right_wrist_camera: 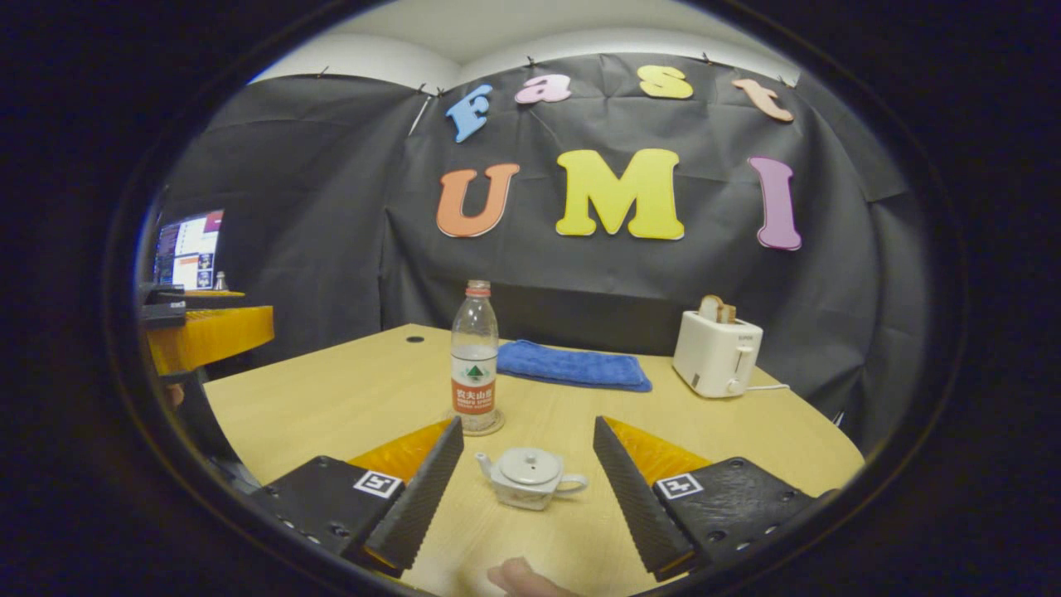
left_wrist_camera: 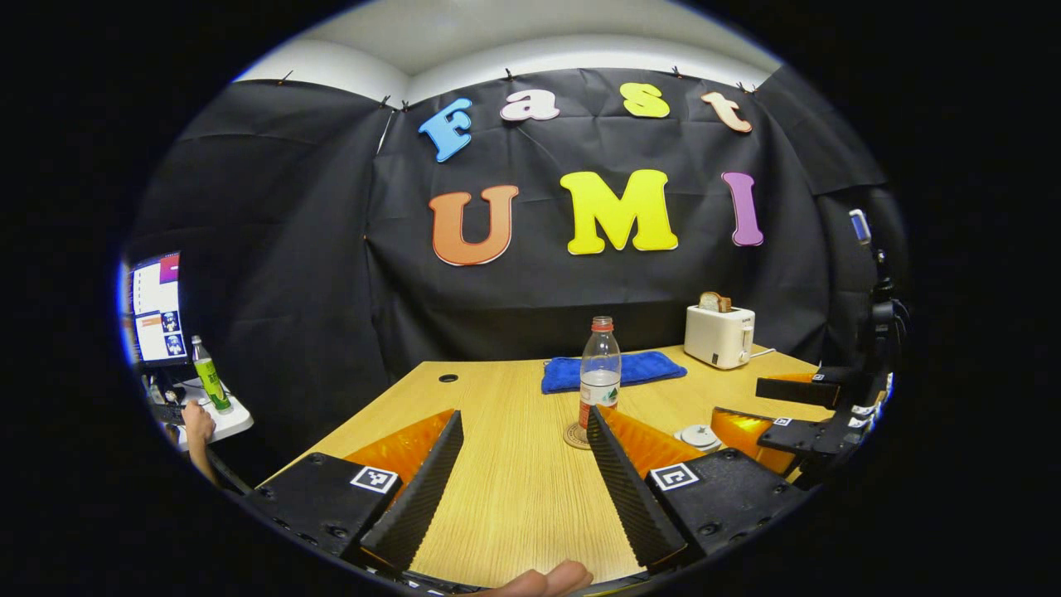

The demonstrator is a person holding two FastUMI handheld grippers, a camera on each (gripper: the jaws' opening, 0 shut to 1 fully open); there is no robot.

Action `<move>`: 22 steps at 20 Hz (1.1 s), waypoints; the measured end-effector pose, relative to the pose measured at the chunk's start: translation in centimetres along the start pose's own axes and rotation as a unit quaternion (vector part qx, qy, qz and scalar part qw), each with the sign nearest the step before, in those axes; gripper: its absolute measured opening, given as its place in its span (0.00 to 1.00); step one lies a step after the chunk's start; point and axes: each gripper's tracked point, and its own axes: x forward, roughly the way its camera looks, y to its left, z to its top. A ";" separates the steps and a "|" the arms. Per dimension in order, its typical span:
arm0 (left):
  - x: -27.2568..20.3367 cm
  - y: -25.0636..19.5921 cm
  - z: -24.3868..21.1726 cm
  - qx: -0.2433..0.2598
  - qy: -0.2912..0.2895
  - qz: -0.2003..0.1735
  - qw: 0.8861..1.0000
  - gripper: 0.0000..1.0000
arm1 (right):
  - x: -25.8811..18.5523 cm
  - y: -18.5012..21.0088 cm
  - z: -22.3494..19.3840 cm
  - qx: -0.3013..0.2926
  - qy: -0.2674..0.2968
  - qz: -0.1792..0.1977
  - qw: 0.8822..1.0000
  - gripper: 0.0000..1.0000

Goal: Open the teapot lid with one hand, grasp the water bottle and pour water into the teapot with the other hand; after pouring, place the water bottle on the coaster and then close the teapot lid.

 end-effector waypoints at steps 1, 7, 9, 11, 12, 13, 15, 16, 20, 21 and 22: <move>0.0 0.0 0.0 0.000 0.000 0.002 1.000 0.95 | -0.7 -0.7 0.1 0.002 0.000 -0.012 1.000 0.96; -0.4 -0.2 0.2 0.003 0.000 0.014 1.000 0.96 | -4.0 -5.0 1.7 0.032 -0.010 -0.049 0.998 0.95; -0.5 0.0 0.3 0.011 0.000 0.024 1.000 0.96 | -5.3 -6.6 2.9 0.025 -0.029 -0.060 0.997 0.95; -0.8 -0.4 0.5 0.013 -0.002 0.025 1.000 0.96 | -6.5 -8.6 3.5 0.009 -0.038 -0.086 0.996 0.95; -0.8 -0.5 0.5 0.014 -0.003 0.024 1.000 0.96 | -7.0 -9.4 3.7 0.003 -0.041 -0.097 0.994 0.95; -0.9 -0.7 0.6 0.016 -0.005 0.025 1.000 0.96 | -7.6 -10.0 3.9 -0.001 -0.044 -0.107 0.993 0.95; -1.4 -0.8 0.9 0.024 -0.010 0.027 0.999 0.96 | -8.9 -11.2 3.4 -0.002 -0.041 -0.120 0.992 0.95; -1.6 -0.6 1.2 0.032 -0.014 0.031 0.999 0.96 | -9.3 -11.6 3.2 -0.003 -0.044 -0.123 0.991 0.95; -2.0 0.2 1.9 0.036 -0.023 0.050 0.998 0.98 | -10.3 -13.1 3.9 -0.007 -0.046 -0.145 0.988 0.95; -2.2 0.2 1.9 0.031 -0.024 0.050 0.998 0.98 | -10.5 -13.0 4.0 -0.004 -0.048 -0.145 0.988 0.95; -2.5 -0.1 2.0 0.027 -0.026 0.046 0.998 0.98 | -10.7 -12.9 4.1 -0.002 -0.050 -0.143 0.988 0.95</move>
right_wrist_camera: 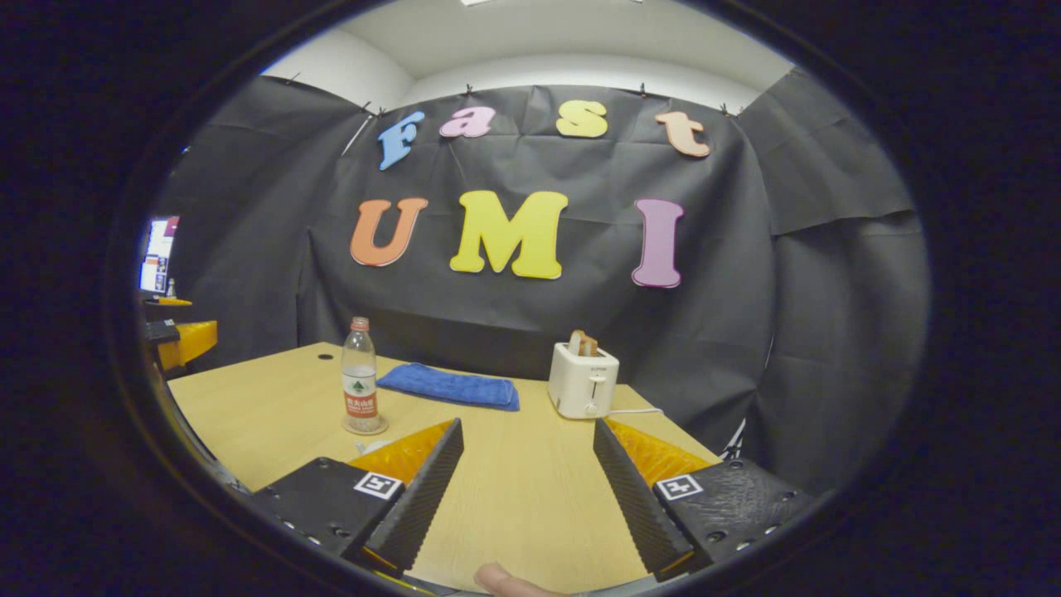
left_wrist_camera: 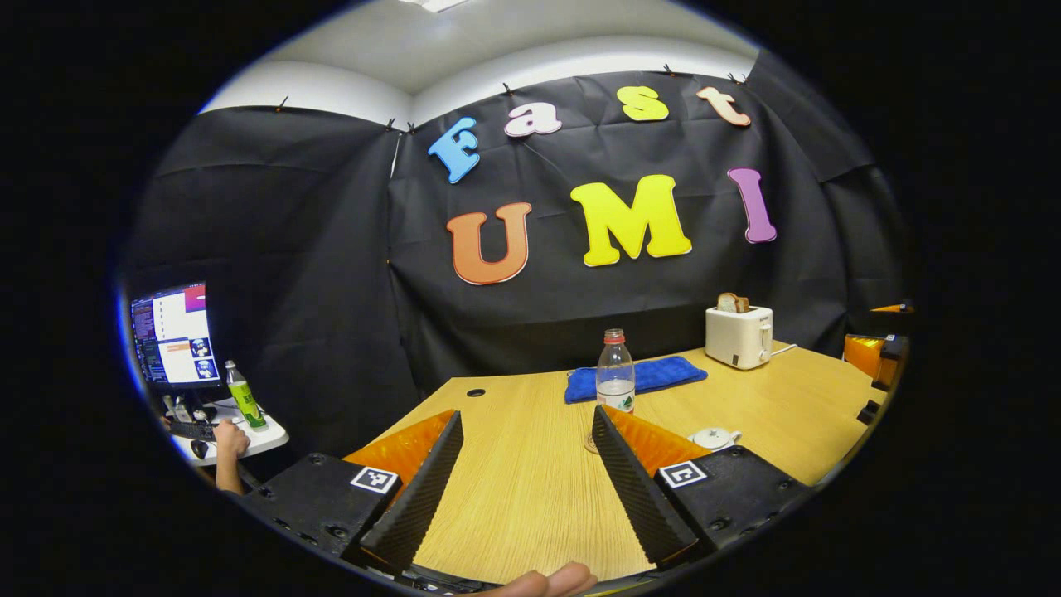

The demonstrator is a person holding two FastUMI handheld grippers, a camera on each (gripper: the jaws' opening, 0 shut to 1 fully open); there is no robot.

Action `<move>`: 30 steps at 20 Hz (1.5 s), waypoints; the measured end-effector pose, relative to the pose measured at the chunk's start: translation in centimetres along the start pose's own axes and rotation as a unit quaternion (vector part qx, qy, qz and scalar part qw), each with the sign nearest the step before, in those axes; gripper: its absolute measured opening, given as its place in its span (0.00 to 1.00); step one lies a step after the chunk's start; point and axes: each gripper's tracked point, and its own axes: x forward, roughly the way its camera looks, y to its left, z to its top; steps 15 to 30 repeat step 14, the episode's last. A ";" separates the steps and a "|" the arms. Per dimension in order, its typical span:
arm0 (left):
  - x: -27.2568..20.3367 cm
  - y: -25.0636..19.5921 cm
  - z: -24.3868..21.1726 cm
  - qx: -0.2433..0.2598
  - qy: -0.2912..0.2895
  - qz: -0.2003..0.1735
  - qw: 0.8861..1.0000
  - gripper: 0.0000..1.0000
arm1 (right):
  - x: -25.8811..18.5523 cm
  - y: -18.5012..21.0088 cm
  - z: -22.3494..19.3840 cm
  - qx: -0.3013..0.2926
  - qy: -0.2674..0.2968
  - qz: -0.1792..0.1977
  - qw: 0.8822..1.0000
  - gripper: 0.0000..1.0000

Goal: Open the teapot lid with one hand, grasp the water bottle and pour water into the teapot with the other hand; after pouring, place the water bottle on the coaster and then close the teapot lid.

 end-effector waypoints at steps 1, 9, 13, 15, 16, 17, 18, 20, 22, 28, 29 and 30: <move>-0.1 -0.1 0.2 -0.002 -0.003 -0.003 1.000 0.98 | 0.0 0.0 0.0 0.000 0.000 0.000 1.000 0.95; -0.2 -1.2 0.8 -0.005 -0.024 -0.014 1.000 0.98 | -0.1 -0.1 0.4 -0.004 -0.011 -0.002 1.000 0.95; -0.1 -1.4 0.4 -0.001 -0.018 -0.018 1.000 0.98 | 0.2 -0.3 -0.1 -0.001 -0.003 -0.006 1.000 0.97; 0.0 -1.6 0.3 -0.001 -0.017 -0.020 1.000 0.98 | 0.3 -0.3 -0.3 0.000 0.000 -0.006 1.000 0.97; 0.0 -1.6 0.3 -0.001 -0.017 -0.020 1.000 0.98 | 0.3 -0.3 -0.3 0.000 0.000 -0.006 1.000 0.97; 0.0 -1.6 0.3 -0.001 -0.017 -0.020 1.000 0.98 | 0.3 -0.3 -0.3 0.000 0.000 -0.006 1.000 0.97; 0.0 -1.6 0.3 -0.001 -0.017 -0.020 1.000 0.98 | 0.3 -0.3 -0.3 0.000 0.000 -0.006 1.000 0.97; 0.0 -1.6 0.3 -0.001 -0.017 -0.020 1.000 0.98 | 0.3 -0.3 -0.3 0.000 0.000 -0.006 1.000 0.97; 0.0 -1.6 0.3 -0.001 -0.017 -0.020 1.000 0.98 | 0.3 -0.3 -0.3 0.000 0.000 -0.006 1.000 0.97; 0.0 -1.6 0.3 -0.001 -0.017 -0.020 1.000 0.98 | 0.3 -0.3 -0.3 0.000 0.000 -0.006 1.000 0.97; 0.0 -1.6 0.3 -0.001 -0.017 -0.020 1.000 0.98 | 0.3 -0.3 -0.3 0.000 0.000 -0.006 1.000 0.97; 0.0 -1.6 0.3 -0.001 -0.017 -0.020 1.000 0.98 | 0.3 -0.3 -0.3 0.000 0.000 -0.006 1.000 0.97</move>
